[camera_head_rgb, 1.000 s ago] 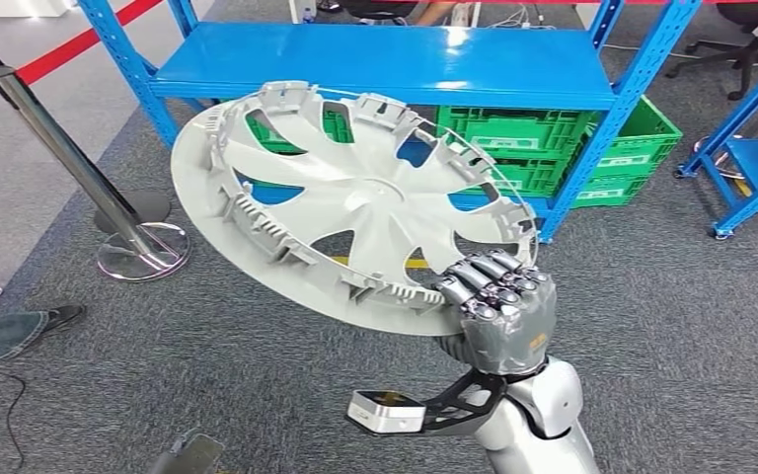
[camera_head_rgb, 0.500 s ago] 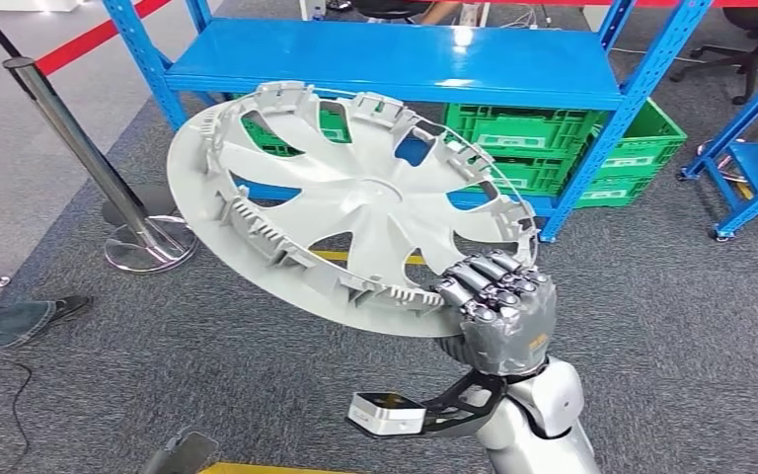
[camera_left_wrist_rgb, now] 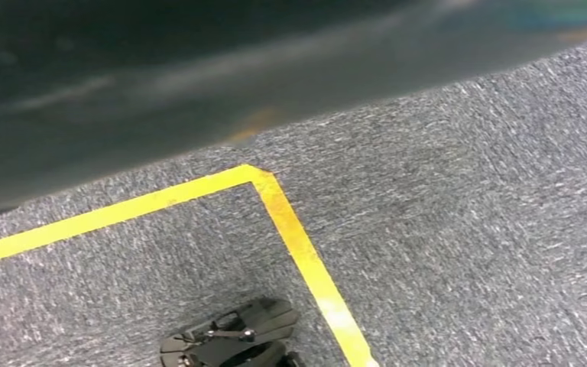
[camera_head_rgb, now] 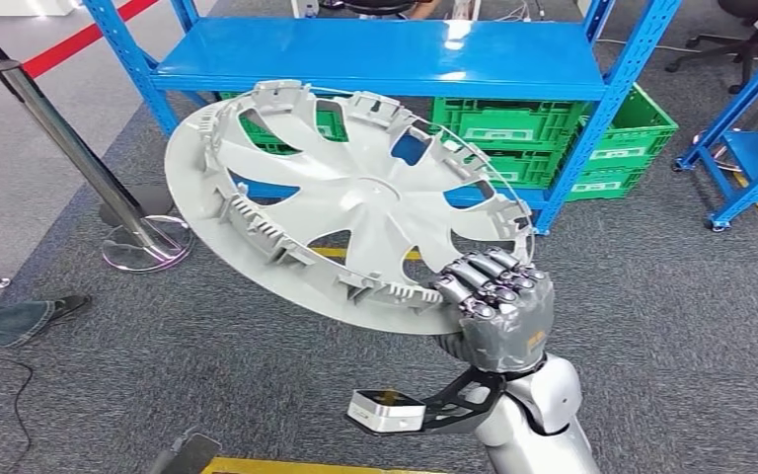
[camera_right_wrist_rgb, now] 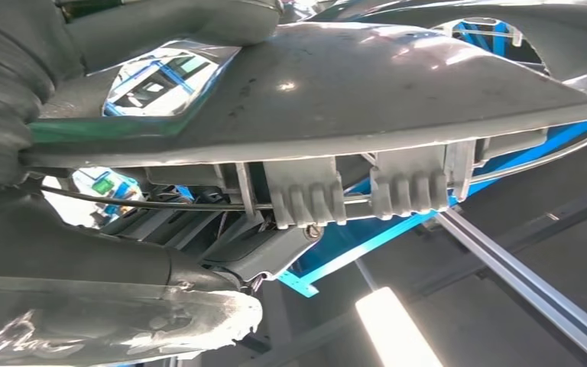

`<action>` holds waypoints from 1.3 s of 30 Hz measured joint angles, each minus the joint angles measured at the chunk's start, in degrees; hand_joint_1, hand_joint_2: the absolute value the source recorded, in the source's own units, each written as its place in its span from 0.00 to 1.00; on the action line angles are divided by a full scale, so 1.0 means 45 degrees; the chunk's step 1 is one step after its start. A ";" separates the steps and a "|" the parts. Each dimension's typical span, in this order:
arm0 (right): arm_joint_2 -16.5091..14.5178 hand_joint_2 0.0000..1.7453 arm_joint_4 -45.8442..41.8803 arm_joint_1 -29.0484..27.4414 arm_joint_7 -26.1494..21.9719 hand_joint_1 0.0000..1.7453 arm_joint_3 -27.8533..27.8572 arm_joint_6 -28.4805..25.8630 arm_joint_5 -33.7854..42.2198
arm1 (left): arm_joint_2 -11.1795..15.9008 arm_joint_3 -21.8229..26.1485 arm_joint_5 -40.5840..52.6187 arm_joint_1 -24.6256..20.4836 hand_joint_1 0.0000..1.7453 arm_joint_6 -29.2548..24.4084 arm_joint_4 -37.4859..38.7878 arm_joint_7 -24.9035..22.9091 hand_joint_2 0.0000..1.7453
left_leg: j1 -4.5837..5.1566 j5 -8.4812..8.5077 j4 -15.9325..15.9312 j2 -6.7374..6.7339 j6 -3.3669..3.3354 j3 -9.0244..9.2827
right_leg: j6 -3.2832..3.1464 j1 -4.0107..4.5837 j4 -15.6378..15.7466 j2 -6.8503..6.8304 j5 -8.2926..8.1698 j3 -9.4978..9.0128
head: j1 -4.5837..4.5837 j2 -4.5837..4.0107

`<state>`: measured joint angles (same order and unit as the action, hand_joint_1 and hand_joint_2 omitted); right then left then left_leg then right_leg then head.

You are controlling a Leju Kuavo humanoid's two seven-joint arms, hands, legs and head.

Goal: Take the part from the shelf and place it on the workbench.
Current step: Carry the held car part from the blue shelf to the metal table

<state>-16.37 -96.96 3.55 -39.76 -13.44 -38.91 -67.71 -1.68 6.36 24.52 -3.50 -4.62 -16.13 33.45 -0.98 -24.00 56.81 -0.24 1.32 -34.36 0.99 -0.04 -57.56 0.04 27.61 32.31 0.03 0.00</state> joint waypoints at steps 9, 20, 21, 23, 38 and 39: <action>-0.0019 1.00 0.0005 0.0030 0.0000 1.00 -0.0005 0.0000 0.0007 | 0.0066 0.0000 0.0001 -0.0011 0.00 0.0031 0.0000 0.0052 0.00 | 0.0026 0.0364 -0.0365 -0.0024 -0.0350 0.0059 | 0.0219 -0.0088 0.0095 -0.0026 -0.0047 0.0080 | -0.0004 0.0000; -0.0021 1.00 0.0127 0.0100 -0.0004 1.00 0.0034 0.0000 0.0056 | 0.0147 0.0015 -0.0069 -0.0056 0.00 0.0193 0.0001 0.0049 0.00 | -0.0346 0.0829 -0.0035 -0.0021 0.0295 -0.0682 | 0.0904 -0.0664 -0.0211 0.0147 0.0640 -0.0410 | 0.0010 0.0000; -0.0025 1.00 0.0137 0.0097 -0.0006 1.00 0.0034 0.0000 0.0056 | 0.0157 0.0018 -0.0090 -0.0043 0.00 0.0194 0.0002 0.0040 0.00 | -0.0360 0.0915 -0.0020 -0.0004 0.0382 -0.0747 | 0.0740 -0.0583 -0.0264 0.0209 0.0613 -0.0337 | -0.0007 0.0000; -0.0030 1.00 0.0149 0.0093 -0.0010 1.00 0.0035 0.0000 0.0056 | 0.0107 0.0018 -0.0115 0.0026 0.00 0.0199 0.0022 0.0034 0.00 | -0.0465 0.1099 -0.0071 0.0003 0.0509 -0.0844 | 0.0364 -0.0497 -0.0358 0.0215 0.0415 -0.0179 | -0.0051 0.0000; -0.0058 1.00 0.0159 0.0118 -0.0010 1.00 0.0061 0.0000 -0.0541 | 0.0045 0.0089 -0.0138 -0.0030 0.00 -0.0120 0.0073 -0.0371 0.00 | 0.0331 -0.1451 0.0265 0.0023 -0.0415 0.1140 | -0.0098 0.0061 -0.0300 0.0118 -0.0878 0.1219 | -0.0170 0.0000; -0.0058 1.00 0.0129 0.0117 -0.0011 1.00 0.0066 0.0000 -0.0629 | 0.0033 0.0090 -0.0136 -0.0014 0.00 -0.0120 0.0073 -0.0379 0.00 | 0.0335 -0.1385 0.0226 0.0024 -0.0391 0.1113 | -0.0260 0.0062 -0.0258 0.0121 -0.0905 0.1228 | -0.0169 0.0000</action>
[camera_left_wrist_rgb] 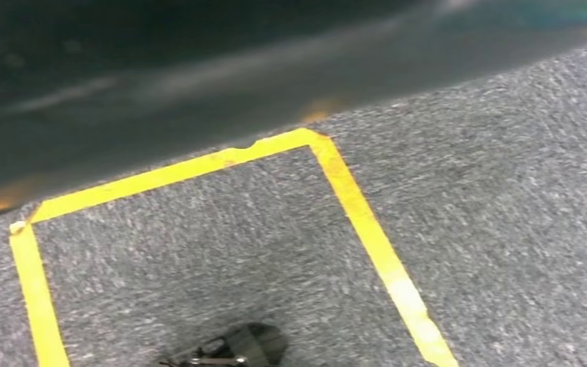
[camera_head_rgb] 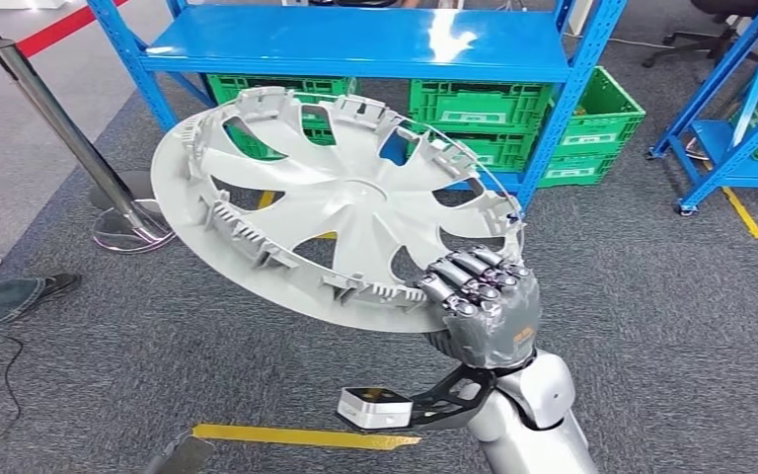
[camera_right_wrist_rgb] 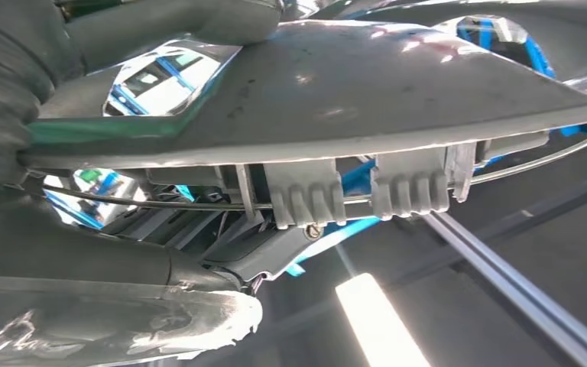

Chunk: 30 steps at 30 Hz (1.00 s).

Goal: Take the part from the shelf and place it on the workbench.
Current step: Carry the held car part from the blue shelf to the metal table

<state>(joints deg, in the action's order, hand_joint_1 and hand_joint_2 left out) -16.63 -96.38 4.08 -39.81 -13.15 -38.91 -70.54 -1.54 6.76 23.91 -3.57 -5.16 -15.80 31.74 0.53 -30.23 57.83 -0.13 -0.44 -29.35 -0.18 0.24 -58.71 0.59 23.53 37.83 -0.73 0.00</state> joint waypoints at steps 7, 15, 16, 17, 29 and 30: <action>0.0000 1.00 -0.0210 -0.0012 -0.0004 1.00 0.0063 0.0000 -0.0348 | -0.0051 0.0059 0.0017 0.0009 0.00 0.0000 0.0000 -0.0016 0.00 | 0.0069 0.0297 -0.0036 0.0000 -0.0210 -0.0219 | 0.0082 -0.0048 0.0361 0.0006 -0.0555 0.0027 | 0.0005 0.0000; -0.0005 1.00 -0.0374 -0.0012 -0.0004 1.00 0.0128 0.0000 -0.0493 | -0.0066 0.0120 0.0024 0.0005 0.00 0.0000 0.0000 -0.0030 0.00 | 0.0119 0.0549 -0.0030 0.0005 -0.0544 -0.0371 | 0.0493 -0.0178 0.0183 -0.0019 -0.0461 0.0246 | 0.0007 0.0000; -0.0005 1.00 -0.0391 -0.0009 -0.0004 1.00 0.0132 0.0000 -0.0504 | -0.0067 0.0121 0.0024 0.0000 0.00 0.0000 0.0000 -0.0030 0.00 | 0.0099 0.0600 -0.0046 0.0013 -0.0603 -0.0401 | 0.0509 -0.0179 -0.0348 -0.0030 -0.0072 0.0492 | 0.0013 0.0000; -0.0005 1.00 -0.0406 -0.0007 -0.0004 1.00 0.0138 0.0000 -0.0516 | -0.0067 0.0123 0.0024 -0.0001 0.00 0.0000 0.0000 -0.0030 0.00 | 0.0096 0.0636 -0.0041 0.0033 -0.0642 -0.0451 | 0.0515 -0.0179 -0.1186 -0.0039 0.0453 0.0843 | 0.0023 0.0000; -0.0027 1.00 -0.0498 0.0034 -0.0004 1.00 0.0159 0.0000 -0.0572 | -0.0184 0.0141 0.0047 -0.0003 0.00 0.0010 0.0000 -0.0055 0.00 | 0.0011 0.0879 -0.0023 0.1097 -0.0206 -0.0846 | -0.0176 0.0002 0.0428 0.0500 0.0539 -0.1056 | -0.0010 0.0000; -0.0035 1.00 -0.0508 0.0040 -0.0004 1.00 0.0154 0.0000 -0.0578 | -0.0177 0.0140 0.0057 0.0005 0.00 0.0008 0.0000 -0.0053 0.00 | 0.0020 0.0753 0.0090 0.1016 -0.0127 -0.0909 | -0.0133 -0.0037 0.0585 0.0351 0.0491 -0.1134 | -0.0035 0.0000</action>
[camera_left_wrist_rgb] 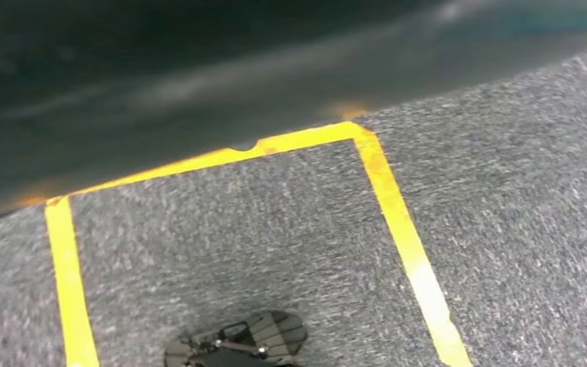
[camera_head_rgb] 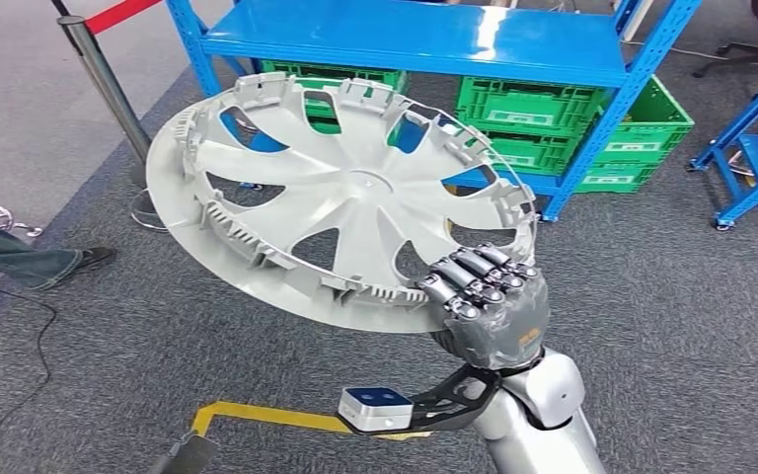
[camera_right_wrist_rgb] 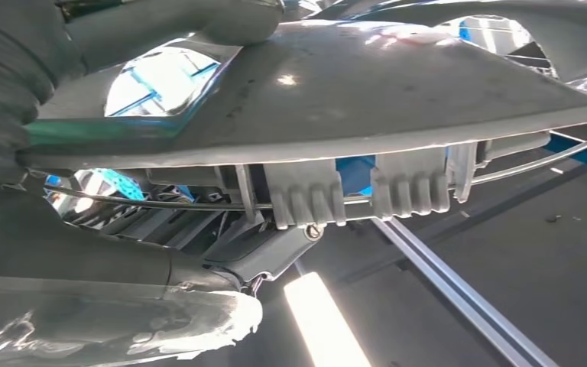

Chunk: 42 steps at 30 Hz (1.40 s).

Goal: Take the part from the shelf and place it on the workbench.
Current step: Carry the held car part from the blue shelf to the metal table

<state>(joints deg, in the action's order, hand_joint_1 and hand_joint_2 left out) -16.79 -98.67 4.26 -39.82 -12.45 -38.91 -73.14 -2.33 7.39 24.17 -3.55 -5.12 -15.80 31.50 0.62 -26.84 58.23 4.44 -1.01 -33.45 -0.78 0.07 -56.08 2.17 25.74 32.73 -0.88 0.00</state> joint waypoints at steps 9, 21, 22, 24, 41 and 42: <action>-0.0018 1.00 -0.0019 0.0017 0.0010 1.00 0.0000 0.0000 -0.0074 | 0.0060 0.0004 0.0001 0.0022 0.00 -0.0013 0.0002 -0.0001 0.00 | -0.0454 -0.0614 0.1723 -0.1005 0.0770 -0.0715 | 0.0244 -0.0253 0.0097 -0.1096 0.0056 -0.0127 | -0.0096 0.0000; -0.0018 1.00 -0.0050 0.0041 0.0005 1.00 0.0017 0.0000 -0.0134 | 0.0041 0.0018 0.0001 0.0006 0.00 -0.0017 0.0005 -0.0030 0.00 | -0.0330 0.0117 0.0162 -0.0711 0.0063 -0.0180 | 0.0661 -0.0294 -0.3757 -0.0615 0.2097 0.1544 | 0.0012 0.0000; -0.0018 1.00 -0.0049 0.0040 0.0005 1.00 0.0023 0.0000 -0.0134 | 0.0039 0.0019 0.0001 0.0009 0.00 -0.0017 0.0005 -0.0030 0.00 | -0.0286 0.0128 0.0163 -0.0543 0.0040 -0.0188 | 0.0574 -0.0241 -0.4018 -0.0575 0.2043 0.1704 | 0.0014 0.0000; -0.0018 1.00 -0.0050 0.0040 0.0006 1.00 0.0034 0.0000 -0.0134 | 0.0039 0.0022 0.0001 0.0016 0.00 -0.0018 0.0005 -0.0030 0.00 | -0.0211 0.0143 0.0164 -0.0184 0.0020 -0.0181 | 0.0325 -0.0126 -0.3121 -0.0416 0.1307 0.1335 | 0.0013 0.0000; -0.0051 1.00 -0.0091 0.0060 0.0001 1.00 0.0107 0.0000 -0.0210 | 0.0048 0.0067 -0.0037 0.0023 0.00 0.0011 0.0006 -0.0035 0.00 | -0.0286 -0.0098 0.0982 -0.1380 0.0709 -0.0452 | 0.0111 -0.0070 -0.0276 -0.1483 0.0359 -0.0056 | -0.0137 0.0000; -0.0052 1.00 -0.0095 0.0060 0.0004 1.00 0.0109 0.0000 -0.0210 | 0.0053 0.0067 -0.0037 0.0002 0.00 0.0012 0.0006 -0.0035 0.00 | -0.0238 0.0060 0.0367 -0.1598 0.0618 -0.0124 | 0.0167 -0.0028 -0.0304 -0.1613 0.0383 -0.0060 | -0.0127 0.0000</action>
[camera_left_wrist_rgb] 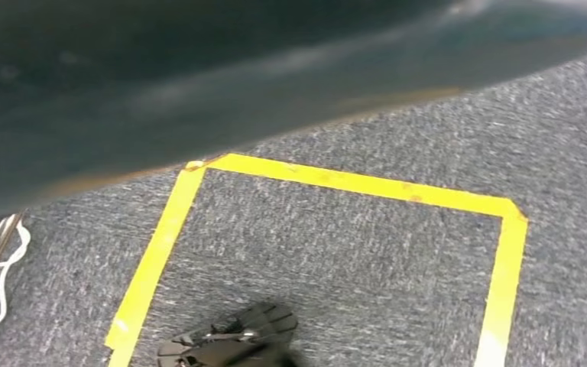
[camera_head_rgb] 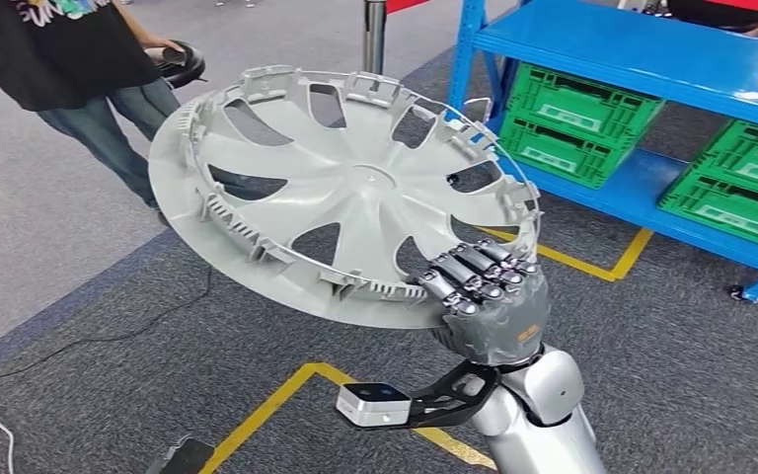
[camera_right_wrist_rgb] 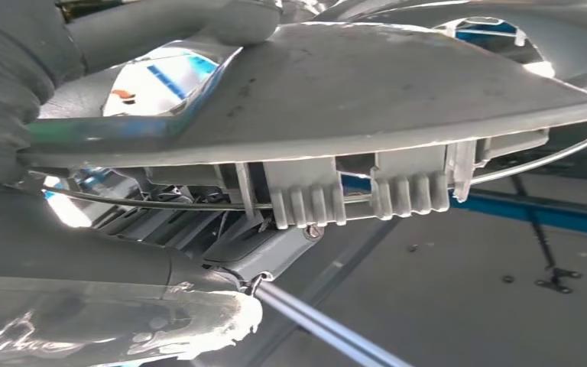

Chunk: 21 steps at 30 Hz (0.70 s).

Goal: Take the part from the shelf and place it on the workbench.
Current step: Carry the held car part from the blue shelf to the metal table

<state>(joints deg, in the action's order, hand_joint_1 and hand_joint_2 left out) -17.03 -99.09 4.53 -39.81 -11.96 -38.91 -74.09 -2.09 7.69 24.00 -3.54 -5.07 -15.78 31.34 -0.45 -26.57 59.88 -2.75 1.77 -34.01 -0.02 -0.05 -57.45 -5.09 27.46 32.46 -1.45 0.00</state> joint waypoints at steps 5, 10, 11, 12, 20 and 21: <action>0.0000 1.00 -0.0029 0.0013 -0.0001 1.00 -0.0001 0.0000 -0.0003 | 0.0001 0.0001 0.0000 0.0058 0.00 -0.0001 0.0003 0.0000 0.00 | 0.0044 0.0092 -0.0456 0.0266 -0.0504 0.0086 | 0.0324 0.0020 -0.0262 -0.0034 0.0264 0.0089 | 0.0029 0.0000; 0.0005 1.00 -0.0059 0.0007 -0.0004 1.00 0.0058 0.0000 -0.0006 | -0.0015 0.0009 0.0000 -0.0010 0.00 0.0013 0.0004 0.0000 0.00 | -0.0010 0.0206 -0.0475 0.0981 -0.0691 0.0004 | 0.0475 -0.0071 -0.3616 0.1056 0.1795 0.1672 | 0.0101 0.0000; 0.0005 1.00 -0.0059 0.0005 -0.0004 1.00 0.0067 0.0000 -0.0006 | -0.0019 0.0009 0.0000 0.0001 0.00 0.0018 0.0004 0.0000 0.00 | -0.0008 0.0210 -0.0469 0.1150 -0.0688 0.0005 | 0.0462 -0.0071 -0.3636 0.1080 0.1633 0.1700 | 0.0102 0.0000; 0.0005 1.00 -0.0061 0.0005 -0.0004 1.00 0.0073 0.0000 -0.0006 | -0.0024 0.0009 0.0000 0.0010 0.00 0.0021 0.0004 0.0000 0.00 | -0.0009 0.0213 -0.0464 0.1331 -0.0681 0.0016 | 0.0429 -0.0077 -0.3143 0.1133 0.1240 0.1478 | 0.0102 0.0000; -0.0013 1.00 -0.0069 0.0042 -0.0007 1.00 0.0057 0.0000 -0.0052 | -0.0011 0.0012 0.0002 0.0024 0.00 0.0047 0.0004 -0.0036 0.00 | -0.0098 0.0272 -0.0320 0.2124 -0.0168 -0.0318 | 0.0133 -0.0189 0.0018 0.1711 0.0049 -0.0066 | 0.0075 0.0000; -0.0019 1.00 -0.0069 0.0049 -0.0005 1.00 0.0056 0.0000 -0.0055 | 0.0005 0.0013 0.0004 0.0020 0.00 0.0057 0.0004 -0.0053 0.00 | -0.0075 0.0053 -0.0010 0.1842 -0.0102 -0.0469 | 0.0066 -0.0214 0.0091 0.1529 0.0020 -0.0107 | 0.0030 0.0000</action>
<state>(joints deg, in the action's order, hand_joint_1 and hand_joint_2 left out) -17.11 -99.41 4.75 -39.83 -11.71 -38.91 -74.34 -2.07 7.75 24.02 -3.45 -4.81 -15.76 31.10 -0.79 -26.34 59.84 5.54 1.31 -36.11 0.27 -1.01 -57.04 1.79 27.55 31.98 -1.32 0.00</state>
